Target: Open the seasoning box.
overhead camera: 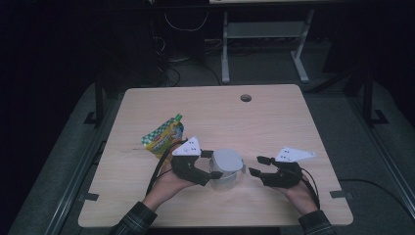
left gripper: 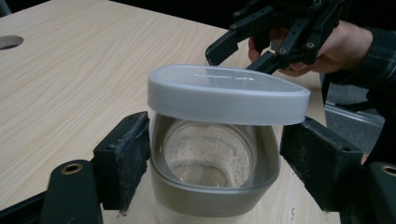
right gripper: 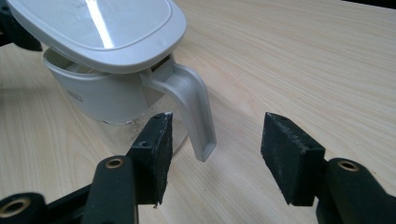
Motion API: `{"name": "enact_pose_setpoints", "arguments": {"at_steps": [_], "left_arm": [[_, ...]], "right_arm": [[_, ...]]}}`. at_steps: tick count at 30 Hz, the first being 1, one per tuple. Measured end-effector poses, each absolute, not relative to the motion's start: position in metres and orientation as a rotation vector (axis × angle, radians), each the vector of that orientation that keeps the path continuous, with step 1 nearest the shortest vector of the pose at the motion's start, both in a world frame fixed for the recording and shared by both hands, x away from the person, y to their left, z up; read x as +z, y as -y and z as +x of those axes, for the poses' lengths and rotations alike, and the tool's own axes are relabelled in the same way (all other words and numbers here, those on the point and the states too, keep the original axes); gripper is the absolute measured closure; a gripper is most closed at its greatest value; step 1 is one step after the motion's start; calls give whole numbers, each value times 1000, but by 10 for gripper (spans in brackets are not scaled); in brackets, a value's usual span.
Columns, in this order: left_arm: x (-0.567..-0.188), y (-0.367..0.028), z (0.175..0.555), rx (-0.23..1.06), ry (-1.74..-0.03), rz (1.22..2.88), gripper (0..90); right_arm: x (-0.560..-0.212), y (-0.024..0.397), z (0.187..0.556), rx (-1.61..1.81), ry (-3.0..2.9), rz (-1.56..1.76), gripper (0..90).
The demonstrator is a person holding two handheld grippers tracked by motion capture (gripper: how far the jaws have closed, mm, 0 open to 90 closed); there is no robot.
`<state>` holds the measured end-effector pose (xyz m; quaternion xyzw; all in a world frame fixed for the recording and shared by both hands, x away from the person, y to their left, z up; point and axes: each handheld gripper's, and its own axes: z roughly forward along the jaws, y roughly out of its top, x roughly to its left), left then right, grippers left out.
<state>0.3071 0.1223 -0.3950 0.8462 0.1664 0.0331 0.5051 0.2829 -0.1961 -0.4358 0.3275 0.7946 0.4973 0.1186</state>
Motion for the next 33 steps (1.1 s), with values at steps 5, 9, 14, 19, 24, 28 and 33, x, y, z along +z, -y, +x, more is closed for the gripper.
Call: {"name": "enact_pose_setpoints", "arguments": {"at_steps": [5,9,14,19,24,28,33], "left_arm": [[-395,-122,307,93,-409,2044,282],[-394,-124,307,110,-418,2045,326],[-392,-127,308,133,-438,2048,440],[-390,-130,309,126,-446,2035,574],[-389,-127,310,103,-430,2039,724],[-389,-127,309,92,-411,2041,879],[-387,-126,308,76,-386,2045,900]], "right_arm": [[-436,196,283,1453,-2325,957,428],[-436,197,283,1450,-2324,955,428],[-437,197,283,1449,-2324,956,428],[-437,197,283,1448,-2326,961,427],[-437,197,283,1447,-2326,962,427],[-437,197,283,1449,-2326,964,427],[-438,197,283,1447,-2332,958,427]]}}
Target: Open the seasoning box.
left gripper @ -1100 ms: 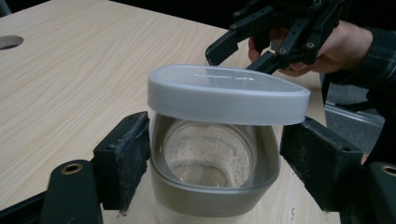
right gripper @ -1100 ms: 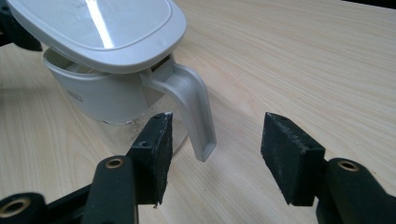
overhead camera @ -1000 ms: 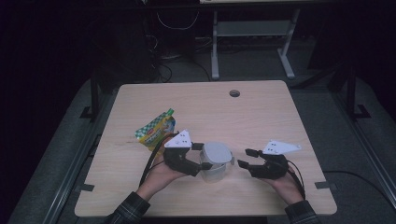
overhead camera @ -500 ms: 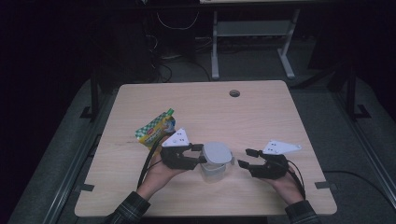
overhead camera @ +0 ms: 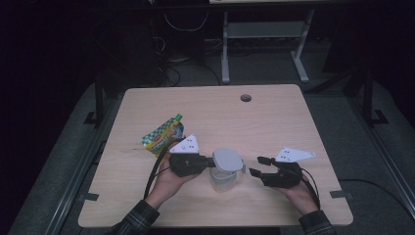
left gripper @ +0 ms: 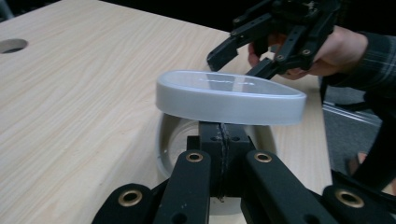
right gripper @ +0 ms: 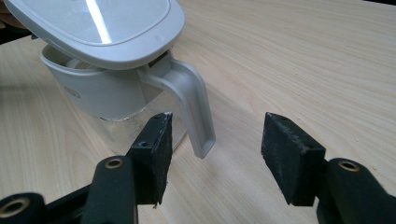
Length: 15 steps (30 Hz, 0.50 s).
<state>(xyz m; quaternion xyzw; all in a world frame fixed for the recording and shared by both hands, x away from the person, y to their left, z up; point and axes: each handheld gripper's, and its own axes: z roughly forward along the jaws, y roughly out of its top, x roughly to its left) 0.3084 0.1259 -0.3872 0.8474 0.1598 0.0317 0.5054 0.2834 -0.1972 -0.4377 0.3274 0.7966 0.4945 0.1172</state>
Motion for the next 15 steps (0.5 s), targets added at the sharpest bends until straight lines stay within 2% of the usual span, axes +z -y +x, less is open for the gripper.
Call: {"name": "enact_pose_setpoints", "arguments": {"at_steps": [15], "left_arm": [[-371,-118,311,58,-346,2011,900]], "right_arm": [[-438,198,283,1450,-2331,963,426]]}}
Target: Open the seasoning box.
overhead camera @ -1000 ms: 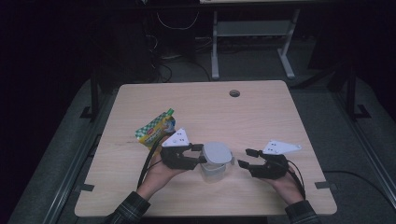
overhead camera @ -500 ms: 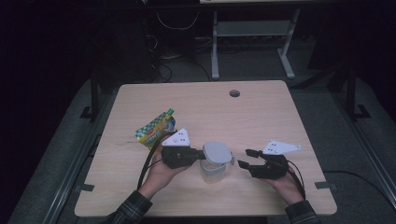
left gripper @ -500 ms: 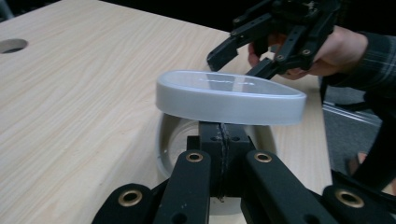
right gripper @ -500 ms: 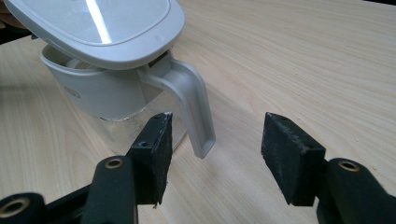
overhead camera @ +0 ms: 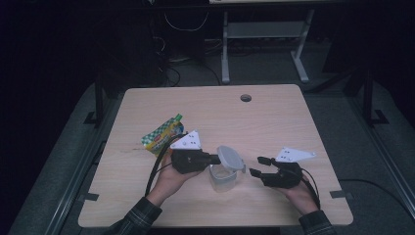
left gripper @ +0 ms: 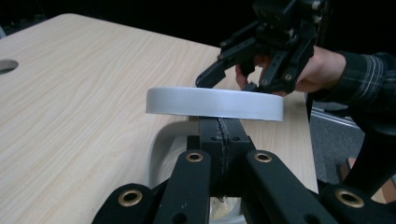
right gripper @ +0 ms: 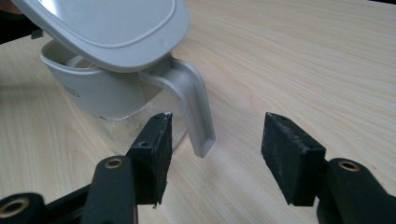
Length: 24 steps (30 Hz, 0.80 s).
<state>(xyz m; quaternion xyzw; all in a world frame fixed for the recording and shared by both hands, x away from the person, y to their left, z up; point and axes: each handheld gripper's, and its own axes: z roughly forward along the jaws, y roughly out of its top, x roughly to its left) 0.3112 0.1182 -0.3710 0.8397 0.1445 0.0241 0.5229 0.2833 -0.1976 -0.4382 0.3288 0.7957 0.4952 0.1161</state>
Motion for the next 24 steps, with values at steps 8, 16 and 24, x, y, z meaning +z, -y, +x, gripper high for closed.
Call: {"name": "enact_pose_setpoints", "arguments": {"at_steps": [8,16,24], "left_arm": [[-366,-111,314,55,-333,1998,900],[-363,-104,317,53,-316,1997,900],[-360,-92,321,35,-293,1986,900]], "right_arm": [[-438,198,283,1452,-2330,964,426],[-439,198,283,1452,-2336,965,426],[-440,198,283,1450,-2343,961,426]]}}
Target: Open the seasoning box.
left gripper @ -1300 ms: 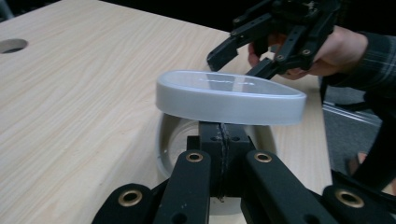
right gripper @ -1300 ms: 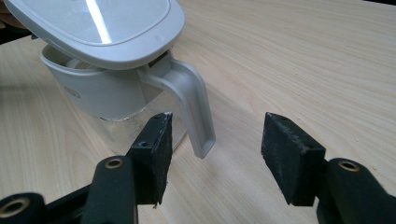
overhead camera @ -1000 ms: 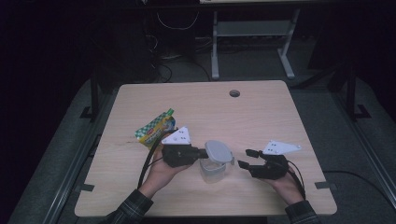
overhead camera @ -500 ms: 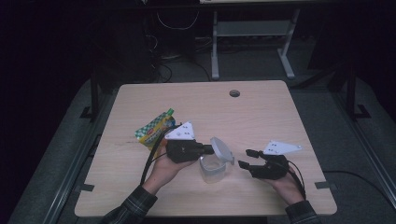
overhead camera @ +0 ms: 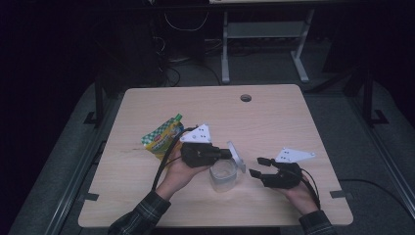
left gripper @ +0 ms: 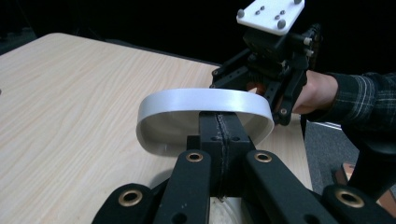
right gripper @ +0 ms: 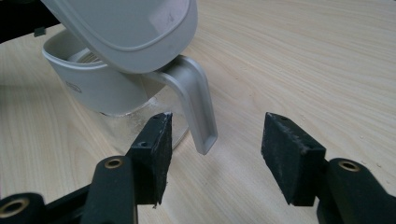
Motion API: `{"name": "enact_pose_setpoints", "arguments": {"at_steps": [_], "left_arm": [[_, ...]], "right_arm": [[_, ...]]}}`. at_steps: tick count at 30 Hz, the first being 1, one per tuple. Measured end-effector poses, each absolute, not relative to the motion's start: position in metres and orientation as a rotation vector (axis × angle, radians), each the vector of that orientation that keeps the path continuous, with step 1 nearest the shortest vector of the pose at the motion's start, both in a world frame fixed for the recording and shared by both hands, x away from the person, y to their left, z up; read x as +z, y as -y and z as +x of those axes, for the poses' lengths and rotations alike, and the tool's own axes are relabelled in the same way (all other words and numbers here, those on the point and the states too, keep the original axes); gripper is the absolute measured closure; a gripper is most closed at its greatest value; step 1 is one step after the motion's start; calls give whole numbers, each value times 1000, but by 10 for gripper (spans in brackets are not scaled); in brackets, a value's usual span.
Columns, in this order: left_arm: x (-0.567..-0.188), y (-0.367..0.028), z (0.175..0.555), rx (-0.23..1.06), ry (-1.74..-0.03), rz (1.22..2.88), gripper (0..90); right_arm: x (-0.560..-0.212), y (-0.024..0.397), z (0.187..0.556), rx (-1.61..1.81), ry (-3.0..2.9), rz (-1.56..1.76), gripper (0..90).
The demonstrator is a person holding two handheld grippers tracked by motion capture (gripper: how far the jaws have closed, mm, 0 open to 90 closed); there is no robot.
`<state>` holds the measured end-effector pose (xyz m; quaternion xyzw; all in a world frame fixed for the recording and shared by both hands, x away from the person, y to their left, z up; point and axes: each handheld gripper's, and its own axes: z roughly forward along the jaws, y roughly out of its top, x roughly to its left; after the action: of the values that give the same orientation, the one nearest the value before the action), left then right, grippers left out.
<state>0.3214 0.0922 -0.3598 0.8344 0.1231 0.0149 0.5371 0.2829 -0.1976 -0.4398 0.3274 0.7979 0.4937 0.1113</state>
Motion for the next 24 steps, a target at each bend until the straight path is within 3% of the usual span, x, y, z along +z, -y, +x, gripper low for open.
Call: {"name": "enact_pose_setpoints", "arguments": {"at_steps": [14,24], "left_arm": [[-360,-80,327,24,-273,1986,900],[-359,-93,327,16,-308,1996,885]], "right_arm": [[-441,199,283,1454,-2343,964,425],[-442,201,282,1449,-2345,967,425]]}}
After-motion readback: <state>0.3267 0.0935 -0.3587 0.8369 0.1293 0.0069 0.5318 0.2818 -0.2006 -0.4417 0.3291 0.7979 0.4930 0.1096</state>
